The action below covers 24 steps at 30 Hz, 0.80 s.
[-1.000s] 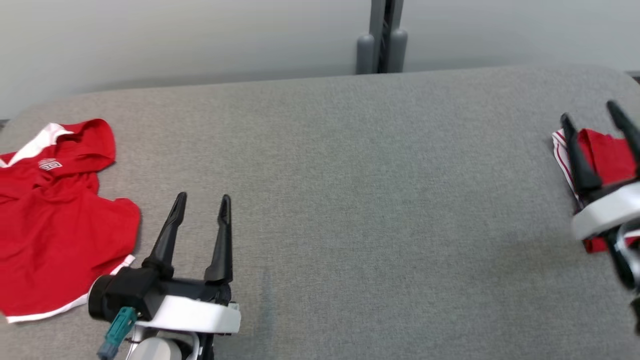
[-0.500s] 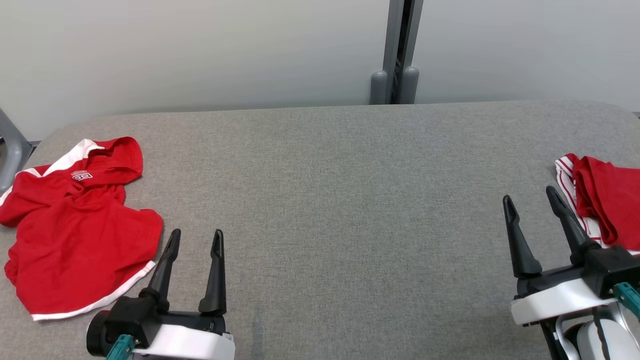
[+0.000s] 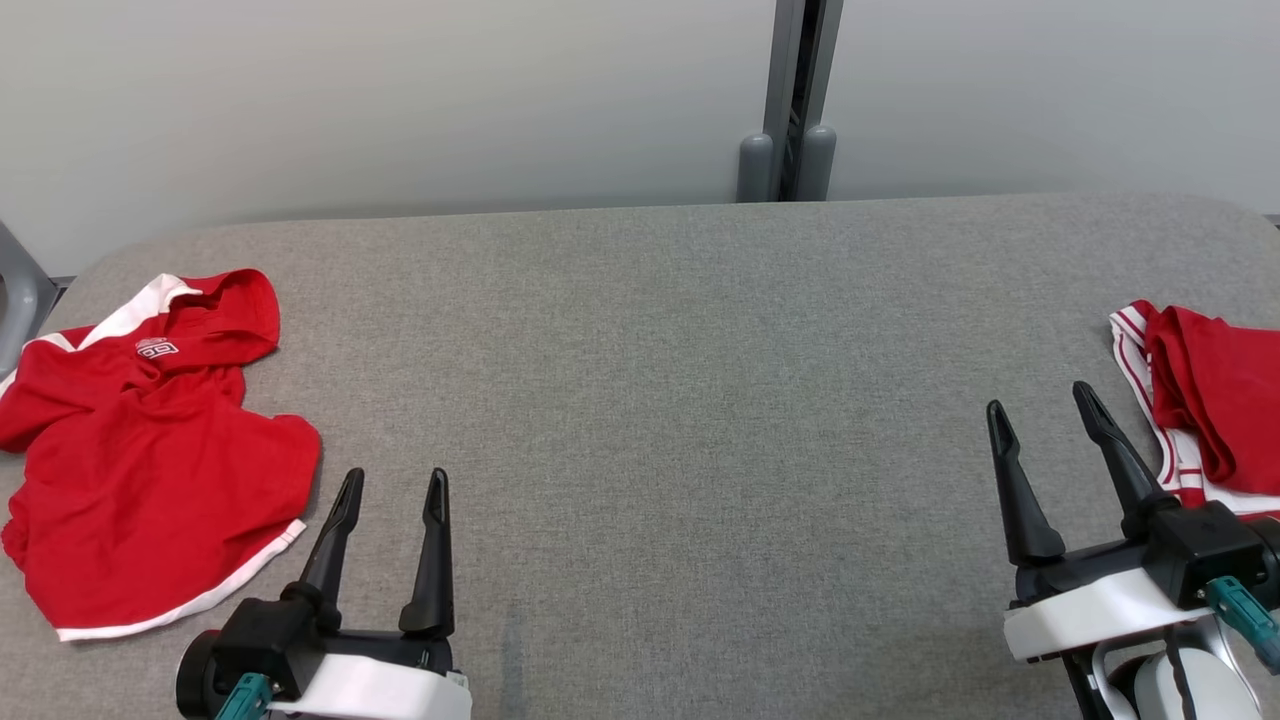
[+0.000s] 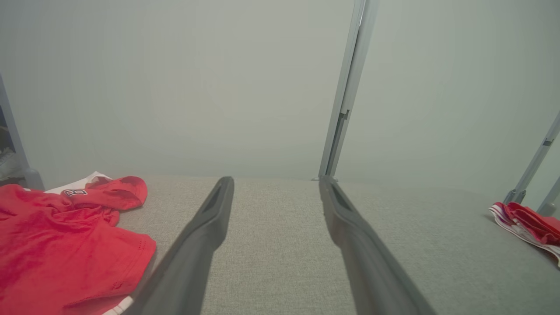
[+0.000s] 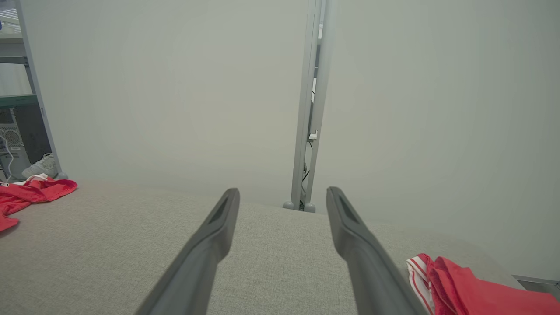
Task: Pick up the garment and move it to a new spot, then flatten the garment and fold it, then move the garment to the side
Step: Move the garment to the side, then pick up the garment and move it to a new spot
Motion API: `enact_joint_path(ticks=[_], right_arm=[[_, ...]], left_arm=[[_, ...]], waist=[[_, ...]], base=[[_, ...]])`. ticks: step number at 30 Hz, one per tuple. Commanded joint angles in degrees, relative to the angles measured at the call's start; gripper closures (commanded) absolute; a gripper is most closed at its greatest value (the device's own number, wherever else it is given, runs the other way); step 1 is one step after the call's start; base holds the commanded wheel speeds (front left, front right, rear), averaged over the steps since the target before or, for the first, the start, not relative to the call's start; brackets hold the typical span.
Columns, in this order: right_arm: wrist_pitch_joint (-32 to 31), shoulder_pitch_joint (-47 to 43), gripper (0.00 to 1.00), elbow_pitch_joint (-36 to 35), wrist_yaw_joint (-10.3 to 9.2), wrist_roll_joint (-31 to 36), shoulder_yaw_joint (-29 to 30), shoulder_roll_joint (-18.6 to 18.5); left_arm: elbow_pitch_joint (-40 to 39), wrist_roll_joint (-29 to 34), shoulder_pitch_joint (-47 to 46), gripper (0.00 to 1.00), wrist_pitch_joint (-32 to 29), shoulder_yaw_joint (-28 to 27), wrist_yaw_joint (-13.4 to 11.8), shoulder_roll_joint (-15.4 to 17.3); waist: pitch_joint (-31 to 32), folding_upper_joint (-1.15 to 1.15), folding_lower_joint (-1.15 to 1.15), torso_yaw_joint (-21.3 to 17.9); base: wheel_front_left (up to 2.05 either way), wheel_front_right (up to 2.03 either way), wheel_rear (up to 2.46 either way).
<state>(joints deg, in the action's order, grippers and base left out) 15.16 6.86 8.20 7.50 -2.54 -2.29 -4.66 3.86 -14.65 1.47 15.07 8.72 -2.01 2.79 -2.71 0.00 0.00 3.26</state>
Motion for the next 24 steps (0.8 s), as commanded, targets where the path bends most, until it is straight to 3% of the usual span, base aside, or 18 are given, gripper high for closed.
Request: enact_joint_path(ticks=[1,24], right_arm=[[0.09,0.06,0.0,-0.27,-0.02,0.23,0.25,-0.07],[0.09,0.27,0.0,0.69,-0.02,0.93,0.44,0.14]], left_arm=[[0.01,0.2,-0.44,0.0,-0.07,-0.28,0.17,0.24],[0.01,-0.42,-1.15,0.0,-0.07,0.39,-0.11,0.24]], waist=[[-0.09,0.0,0.0,-0.03],[-0.45,0.0,0.0,-0.49]], base=[[0.0,0.0,0.0],[0.0,0.0,0.0]])
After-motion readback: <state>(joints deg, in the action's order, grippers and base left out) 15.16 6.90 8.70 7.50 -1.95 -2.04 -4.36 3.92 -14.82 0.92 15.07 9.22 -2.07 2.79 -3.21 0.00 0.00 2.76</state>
